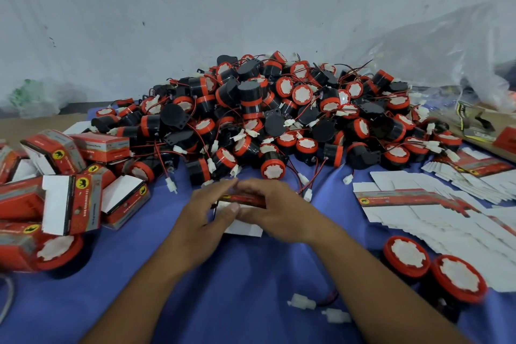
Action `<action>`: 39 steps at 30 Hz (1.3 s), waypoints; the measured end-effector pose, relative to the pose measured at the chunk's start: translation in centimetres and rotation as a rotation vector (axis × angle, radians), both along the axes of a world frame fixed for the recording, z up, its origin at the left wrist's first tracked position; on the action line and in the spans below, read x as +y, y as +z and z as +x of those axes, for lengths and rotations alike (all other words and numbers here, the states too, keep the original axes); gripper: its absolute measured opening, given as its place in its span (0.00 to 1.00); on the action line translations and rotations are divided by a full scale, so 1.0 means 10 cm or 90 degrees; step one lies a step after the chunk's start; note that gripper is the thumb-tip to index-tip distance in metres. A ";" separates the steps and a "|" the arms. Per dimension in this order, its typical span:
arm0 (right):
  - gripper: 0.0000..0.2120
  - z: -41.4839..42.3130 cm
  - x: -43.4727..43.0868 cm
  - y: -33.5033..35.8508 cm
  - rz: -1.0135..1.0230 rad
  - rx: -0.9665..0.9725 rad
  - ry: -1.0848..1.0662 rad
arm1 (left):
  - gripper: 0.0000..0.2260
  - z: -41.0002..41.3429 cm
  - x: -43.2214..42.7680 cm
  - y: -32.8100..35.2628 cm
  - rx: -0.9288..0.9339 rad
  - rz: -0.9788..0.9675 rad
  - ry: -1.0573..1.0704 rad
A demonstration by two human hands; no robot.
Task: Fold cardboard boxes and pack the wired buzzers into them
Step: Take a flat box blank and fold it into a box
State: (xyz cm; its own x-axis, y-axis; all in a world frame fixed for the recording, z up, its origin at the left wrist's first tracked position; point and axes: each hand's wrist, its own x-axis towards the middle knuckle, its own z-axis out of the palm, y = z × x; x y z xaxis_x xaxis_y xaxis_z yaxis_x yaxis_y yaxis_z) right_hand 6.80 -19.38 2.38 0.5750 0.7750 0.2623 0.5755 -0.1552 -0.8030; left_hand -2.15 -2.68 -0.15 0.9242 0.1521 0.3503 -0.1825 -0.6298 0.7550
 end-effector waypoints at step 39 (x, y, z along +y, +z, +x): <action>0.24 0.31 -0.12 -0.16 -0.134 -0.441 -0.149 | 0.27 0.06 0.08 0.00 -0.047 0.475 0.197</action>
State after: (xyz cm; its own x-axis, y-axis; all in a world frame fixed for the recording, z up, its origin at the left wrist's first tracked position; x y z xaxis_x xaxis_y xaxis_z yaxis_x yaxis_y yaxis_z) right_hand 9.90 -20.62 0.75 0.4878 0.7267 0.4837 0.8707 -0.4445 -0.2104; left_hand -1.57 -1.86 -0.15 0.8490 0.0992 0.5191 0.0494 -0.9928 0.1089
